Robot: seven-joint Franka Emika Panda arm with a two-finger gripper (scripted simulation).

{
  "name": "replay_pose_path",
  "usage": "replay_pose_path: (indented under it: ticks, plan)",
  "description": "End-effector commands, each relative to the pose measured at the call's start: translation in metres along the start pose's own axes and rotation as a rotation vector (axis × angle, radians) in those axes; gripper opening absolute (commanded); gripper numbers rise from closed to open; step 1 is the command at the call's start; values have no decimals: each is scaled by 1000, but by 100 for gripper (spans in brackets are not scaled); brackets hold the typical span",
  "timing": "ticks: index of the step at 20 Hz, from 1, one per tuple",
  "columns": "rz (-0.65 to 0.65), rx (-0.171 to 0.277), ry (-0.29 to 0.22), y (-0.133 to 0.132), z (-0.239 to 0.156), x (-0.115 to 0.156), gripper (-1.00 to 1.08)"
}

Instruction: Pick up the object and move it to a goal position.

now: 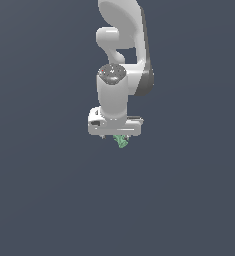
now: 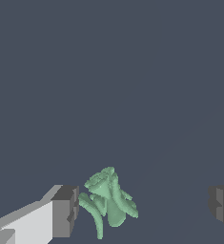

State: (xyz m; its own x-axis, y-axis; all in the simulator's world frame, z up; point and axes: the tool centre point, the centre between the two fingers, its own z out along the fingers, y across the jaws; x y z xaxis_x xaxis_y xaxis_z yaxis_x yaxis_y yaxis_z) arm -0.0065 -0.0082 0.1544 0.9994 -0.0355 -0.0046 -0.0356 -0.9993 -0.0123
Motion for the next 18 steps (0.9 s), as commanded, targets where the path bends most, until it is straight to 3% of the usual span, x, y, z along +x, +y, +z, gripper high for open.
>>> replay_pose_path:
  ticks: [1, 18]
  plan:
    - [-41, -2, 0, -2, 6, -5, 100]
    - [-463, -13, 1, -22, 56, -56, 100]
